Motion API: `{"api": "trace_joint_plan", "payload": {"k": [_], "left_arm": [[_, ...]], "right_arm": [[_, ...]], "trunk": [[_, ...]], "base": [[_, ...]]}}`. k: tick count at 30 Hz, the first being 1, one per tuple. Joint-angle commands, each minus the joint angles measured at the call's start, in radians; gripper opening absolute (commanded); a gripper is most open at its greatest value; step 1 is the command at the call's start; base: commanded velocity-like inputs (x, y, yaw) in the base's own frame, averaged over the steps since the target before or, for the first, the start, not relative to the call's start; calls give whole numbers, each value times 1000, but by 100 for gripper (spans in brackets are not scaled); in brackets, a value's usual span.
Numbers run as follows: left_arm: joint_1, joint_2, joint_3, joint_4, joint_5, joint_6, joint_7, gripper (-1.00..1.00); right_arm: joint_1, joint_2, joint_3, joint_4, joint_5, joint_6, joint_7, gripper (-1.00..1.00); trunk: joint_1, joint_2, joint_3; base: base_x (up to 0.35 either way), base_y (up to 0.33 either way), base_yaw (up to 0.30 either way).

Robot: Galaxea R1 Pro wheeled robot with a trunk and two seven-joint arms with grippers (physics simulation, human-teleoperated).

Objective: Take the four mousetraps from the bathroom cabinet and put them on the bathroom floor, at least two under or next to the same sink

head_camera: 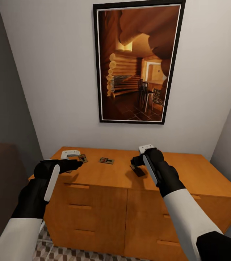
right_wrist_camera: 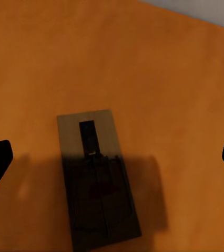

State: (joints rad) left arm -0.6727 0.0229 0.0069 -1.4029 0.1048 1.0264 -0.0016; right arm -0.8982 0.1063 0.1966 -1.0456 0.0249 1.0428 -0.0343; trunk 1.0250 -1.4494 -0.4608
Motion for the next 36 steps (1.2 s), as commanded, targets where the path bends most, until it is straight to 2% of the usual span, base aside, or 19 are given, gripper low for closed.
{"api": "trace_joint_plan", "payload": {"k": [1, 7, 19, 36], "left_arm": [[-1, 0, 1, -1, 5, 4, 0, 100], [-1, 0, 1, -1, 5, 4, 0, 100], [-1, 0, 1, -1, 7, 4, -1, 100], [-1, 0, 1, -1, 6, 4, -1, 100]], "right_arm": [[-2, 0, 1, 0, 1, 4, -2, 100], [-4, 0, 1, 7, -14, 4, 0, 100], [-5, -1, 1, 12, -89, 4, -1, 100], [-4, -8, 2, 12, -96, 4, -4, 100]], "trunk": [[0, -1, -1], [0, -1, -1], [0, -1, -1], [0, -1, -1]], "base": [[0, 0, 0], [0, 0, 0], [0, 0, 0], [0, 0, 0]]}}
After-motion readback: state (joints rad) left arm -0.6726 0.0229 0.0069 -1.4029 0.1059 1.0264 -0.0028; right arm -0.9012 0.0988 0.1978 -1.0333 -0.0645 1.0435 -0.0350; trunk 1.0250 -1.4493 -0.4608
